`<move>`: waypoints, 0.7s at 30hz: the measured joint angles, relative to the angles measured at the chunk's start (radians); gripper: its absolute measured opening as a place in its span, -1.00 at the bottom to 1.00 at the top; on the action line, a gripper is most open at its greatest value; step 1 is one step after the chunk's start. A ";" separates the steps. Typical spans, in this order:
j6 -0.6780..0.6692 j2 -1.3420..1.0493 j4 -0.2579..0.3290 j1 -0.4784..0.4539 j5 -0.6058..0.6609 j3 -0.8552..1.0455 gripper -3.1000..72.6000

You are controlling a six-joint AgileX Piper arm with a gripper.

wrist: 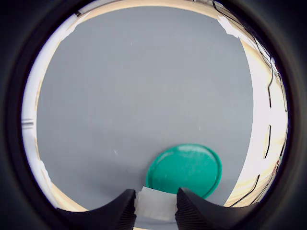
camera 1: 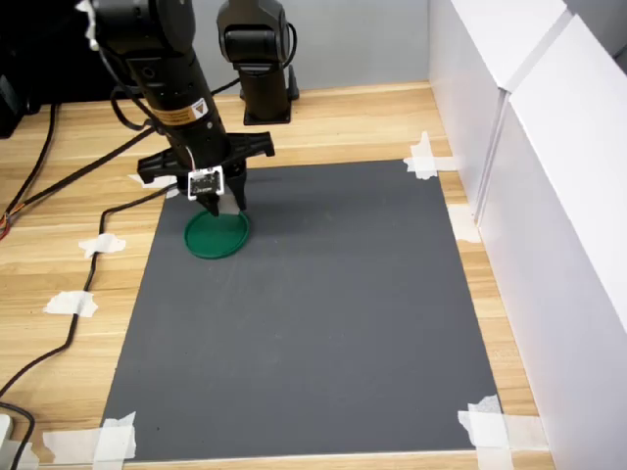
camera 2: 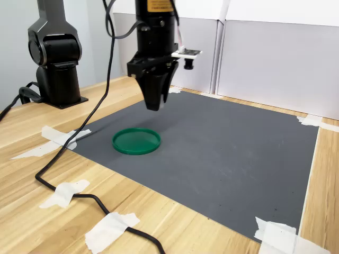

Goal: Grasp a white terminal and put it on the green lid.

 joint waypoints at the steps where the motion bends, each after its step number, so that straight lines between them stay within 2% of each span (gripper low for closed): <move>1: 0.000 -0.011 -0.011 0.000 -0.025 0.032 -0.09; 4: -0.001 -0.030 -0.037 0.000 -0.083 0.097 -0.09; 10: 0.003 -0.036 -0.043 -0.002 -0.144 0.125 -0.09; 14: 0.009 -0.036 -0.044 -0.036 -0.183 0.128 -0.09; 21: 0.001 -0.013 -0.046 -0.073 -0.196 0.128 -0.09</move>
